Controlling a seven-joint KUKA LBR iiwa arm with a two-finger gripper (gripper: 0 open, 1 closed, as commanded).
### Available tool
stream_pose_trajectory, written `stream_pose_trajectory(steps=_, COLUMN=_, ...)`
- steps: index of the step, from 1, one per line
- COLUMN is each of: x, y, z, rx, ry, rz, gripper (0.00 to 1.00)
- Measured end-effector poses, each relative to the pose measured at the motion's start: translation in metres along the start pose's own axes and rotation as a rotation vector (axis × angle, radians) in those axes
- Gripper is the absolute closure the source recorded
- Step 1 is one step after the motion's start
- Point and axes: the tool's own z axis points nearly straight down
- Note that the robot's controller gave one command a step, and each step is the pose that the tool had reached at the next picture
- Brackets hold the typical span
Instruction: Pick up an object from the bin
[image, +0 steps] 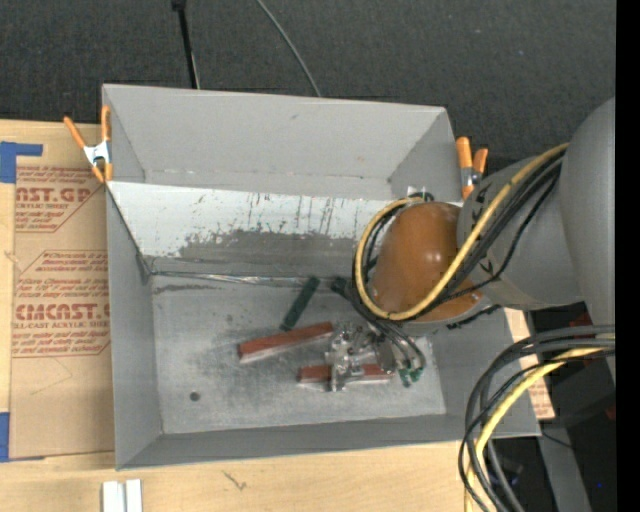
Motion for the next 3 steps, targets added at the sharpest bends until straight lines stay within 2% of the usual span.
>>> stream_pose_trajectory(steps=1, x=0.0, y=0.0, z=0.0, rx=0.0, ry=0.0, rz=0.0, gripper=1.0)
stream_pose_trajectory(steps=2, x=0.001, y=-0.001, z=0.001, rx=-0.001, ry=-0.009, rz=-0.076, gripper=1.0)
stream_pose_trajectory(steps=3, x=-0.015, y=0.01, z=-0.203, rx=0.0, ry=0.0, rz=-0.141, gripper=1.0)
